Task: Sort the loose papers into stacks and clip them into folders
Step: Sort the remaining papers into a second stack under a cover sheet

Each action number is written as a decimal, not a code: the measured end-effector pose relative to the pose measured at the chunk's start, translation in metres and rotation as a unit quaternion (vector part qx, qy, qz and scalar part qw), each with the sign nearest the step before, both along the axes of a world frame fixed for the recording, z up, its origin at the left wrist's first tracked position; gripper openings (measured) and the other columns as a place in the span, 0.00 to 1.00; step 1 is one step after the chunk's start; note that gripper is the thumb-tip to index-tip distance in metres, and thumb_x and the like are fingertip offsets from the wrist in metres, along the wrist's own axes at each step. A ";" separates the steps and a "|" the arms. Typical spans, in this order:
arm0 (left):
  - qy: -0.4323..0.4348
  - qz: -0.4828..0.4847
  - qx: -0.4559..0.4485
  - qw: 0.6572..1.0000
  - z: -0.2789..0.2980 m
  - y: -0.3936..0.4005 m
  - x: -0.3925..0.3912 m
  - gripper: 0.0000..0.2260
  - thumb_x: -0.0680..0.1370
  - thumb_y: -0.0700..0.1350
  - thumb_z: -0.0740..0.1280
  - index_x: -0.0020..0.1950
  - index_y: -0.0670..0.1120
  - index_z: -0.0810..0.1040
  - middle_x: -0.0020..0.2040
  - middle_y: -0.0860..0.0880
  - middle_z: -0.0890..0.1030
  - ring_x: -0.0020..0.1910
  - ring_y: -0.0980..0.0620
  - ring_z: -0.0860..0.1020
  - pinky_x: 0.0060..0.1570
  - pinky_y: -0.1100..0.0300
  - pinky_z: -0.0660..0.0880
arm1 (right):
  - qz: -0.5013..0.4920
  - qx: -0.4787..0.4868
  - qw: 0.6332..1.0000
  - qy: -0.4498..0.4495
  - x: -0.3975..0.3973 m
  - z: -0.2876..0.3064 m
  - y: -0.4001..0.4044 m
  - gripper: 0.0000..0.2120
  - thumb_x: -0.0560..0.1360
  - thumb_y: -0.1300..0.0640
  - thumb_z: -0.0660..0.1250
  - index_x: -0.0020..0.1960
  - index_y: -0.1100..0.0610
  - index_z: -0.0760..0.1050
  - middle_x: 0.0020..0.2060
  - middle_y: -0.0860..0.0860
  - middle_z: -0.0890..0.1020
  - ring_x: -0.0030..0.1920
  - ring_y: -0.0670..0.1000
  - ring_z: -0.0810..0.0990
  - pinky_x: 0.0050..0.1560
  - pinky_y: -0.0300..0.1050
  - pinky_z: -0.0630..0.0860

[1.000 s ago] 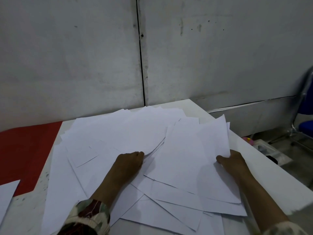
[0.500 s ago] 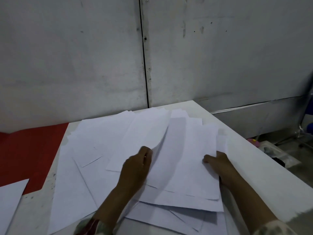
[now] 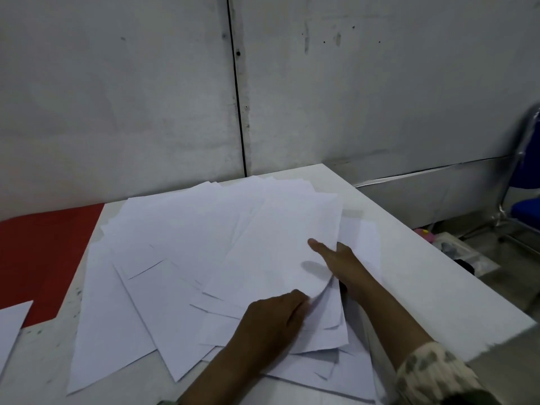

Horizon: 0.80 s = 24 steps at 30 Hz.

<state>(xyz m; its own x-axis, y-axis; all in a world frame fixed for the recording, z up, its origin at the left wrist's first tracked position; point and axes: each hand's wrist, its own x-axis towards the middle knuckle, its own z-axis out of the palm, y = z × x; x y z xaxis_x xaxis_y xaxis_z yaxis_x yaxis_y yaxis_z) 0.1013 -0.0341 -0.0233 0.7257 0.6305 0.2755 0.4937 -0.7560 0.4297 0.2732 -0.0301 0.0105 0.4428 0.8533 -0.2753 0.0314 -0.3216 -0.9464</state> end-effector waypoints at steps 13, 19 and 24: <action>0.004 0.250 -0.008 0.968 0.004 0.086 -0.078 0.40 0.63 0.68 0.46 0.67 0.48 0.70 0.69 0.49 0.71 0.69 0.48 0.67 0.66 0.56 0.63 | -0.110 -0.004 0.990 -0.083 0.024 0.002 -0.012 0.15 0.74 0.70 0.63 0.60 0.67 0.73 0.54 0.60 0.78 0.49 0.54 0.74 0.50 0.42 0.66; 0.141 0.189 -0.084 0.968 0.000 0.086 -0.084 0.60 0.46 0.84 0.44 0.74 0.55 0.57 0.77 0.55 0.52 0.76 0.55 0.46 0.74 0.53 0.49 | -0.119 -0.055 0.982 -0.136 0.041 0.002 -0.030 0.17 0.74 0.70 0.61 0.64 0.69 0.70 0.61 0.63 0.75 0.52 0.59 0.73 0.49 0.43 0.64; 0.190 0.161 -0.093 0.964 0.000 0.084 -0.074 0.62 0.45 0.84 0.41 0.75 0.55 0.51 0.78 0.54 0.46 0.76 0.53 0.41 0.74 0.47 0.43 | -0.111 -0.075 0.977 -0.168 0.049 0.002 -0.043 0.16 0.74 0.70 0.61 0.62 0.69 0.70 0.57 0.62 0.76 0.46 0.54 0.69 0.48 0.44 0.64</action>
<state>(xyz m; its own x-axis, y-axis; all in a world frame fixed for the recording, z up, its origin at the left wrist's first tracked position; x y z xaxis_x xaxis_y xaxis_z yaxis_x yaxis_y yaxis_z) 0.0274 0.0494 -0.0237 0.5103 0.8527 -0.1114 0.8386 -0.4648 0.2840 0.3222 -0.0734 0.0130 0.6988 0.6878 -0.1968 0.2458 -0.4892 -0.8368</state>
